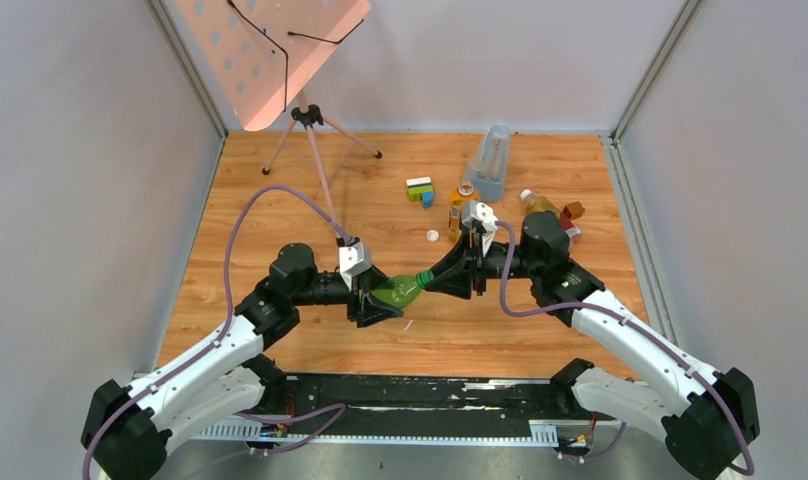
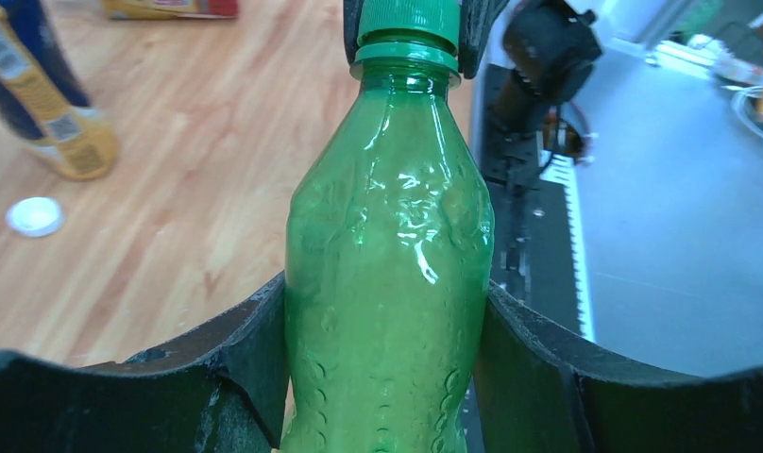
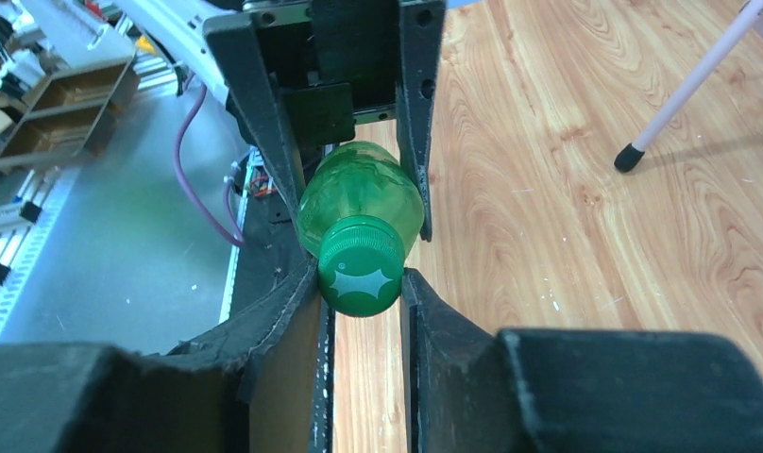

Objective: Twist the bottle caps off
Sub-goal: Unscrew the bottle cap from the plastic bottle.

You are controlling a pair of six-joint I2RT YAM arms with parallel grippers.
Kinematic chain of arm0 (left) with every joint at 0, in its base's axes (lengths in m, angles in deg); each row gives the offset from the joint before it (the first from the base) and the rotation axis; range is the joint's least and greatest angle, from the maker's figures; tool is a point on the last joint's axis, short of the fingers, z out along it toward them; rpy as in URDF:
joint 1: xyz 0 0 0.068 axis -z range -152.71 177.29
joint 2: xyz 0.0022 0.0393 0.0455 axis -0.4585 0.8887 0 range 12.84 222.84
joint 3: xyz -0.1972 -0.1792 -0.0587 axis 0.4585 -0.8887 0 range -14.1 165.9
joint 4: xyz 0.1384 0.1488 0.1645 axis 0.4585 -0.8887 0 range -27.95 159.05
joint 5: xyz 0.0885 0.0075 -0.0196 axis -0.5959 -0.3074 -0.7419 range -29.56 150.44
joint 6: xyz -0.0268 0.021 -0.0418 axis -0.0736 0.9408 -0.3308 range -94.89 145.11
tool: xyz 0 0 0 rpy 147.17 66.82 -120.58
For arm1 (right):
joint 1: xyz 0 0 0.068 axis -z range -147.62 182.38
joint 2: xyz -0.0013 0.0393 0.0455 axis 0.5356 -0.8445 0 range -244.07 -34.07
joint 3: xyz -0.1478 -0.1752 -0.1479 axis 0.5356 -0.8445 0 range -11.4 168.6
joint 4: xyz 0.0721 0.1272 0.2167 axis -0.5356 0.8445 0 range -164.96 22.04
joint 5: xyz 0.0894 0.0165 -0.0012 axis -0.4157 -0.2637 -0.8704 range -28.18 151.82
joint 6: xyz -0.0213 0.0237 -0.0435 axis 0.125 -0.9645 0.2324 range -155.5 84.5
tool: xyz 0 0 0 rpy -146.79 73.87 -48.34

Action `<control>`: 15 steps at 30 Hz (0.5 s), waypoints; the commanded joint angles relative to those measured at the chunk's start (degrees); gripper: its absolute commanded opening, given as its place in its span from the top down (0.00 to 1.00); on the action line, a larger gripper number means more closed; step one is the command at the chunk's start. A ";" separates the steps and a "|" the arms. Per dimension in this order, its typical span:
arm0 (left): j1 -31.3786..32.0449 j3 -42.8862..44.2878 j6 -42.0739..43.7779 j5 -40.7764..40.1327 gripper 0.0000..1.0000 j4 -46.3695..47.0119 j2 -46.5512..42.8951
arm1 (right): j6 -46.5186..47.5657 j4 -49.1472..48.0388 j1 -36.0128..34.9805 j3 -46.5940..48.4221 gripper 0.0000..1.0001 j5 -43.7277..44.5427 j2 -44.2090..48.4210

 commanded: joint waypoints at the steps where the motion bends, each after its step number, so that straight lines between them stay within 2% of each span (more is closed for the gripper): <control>1: -2.51 2.91 -7.44 9.47 1.00 3.22 3.70 | 8.60 3.49 1.10 0.23 0.94 -8.12 2.67; 4: -2.50 4.70 -6.67 9.81 0.99 0.21 4.35 | 4.05 3.89 1.95 0.75 0.64 -6.27 2.76; 5: -2.51 4.92 -6.22 8.54 0.99 -0.52 3.81 | 2.00 4.09 2.26 0.82 0.50 -4.80 2.91; 7: -2.52 4.98 -4.30 5.22 0.99 -3.06 2.37 | -1.69 5.61 2.50 1.00 0.35 -1.83 3.53; 9: -2.44 4.69 -2.48 -0.21 0.99 -5.47 0.67 | -6.16 7.25 2.59 0.82 0.31 0.65 4.82; 12: -2.43 3.84 -0.83 -6.84 1.00 -5.32 -1.05 | -12.35 6.65 2.59 0.06 0.29 3.61 7.30; 15: -1.73 3.24 1.82 -11.42 1.00 -6.24 -2.51 | -19.57 6.54 2.59 0.12 0.27 14.49 8.99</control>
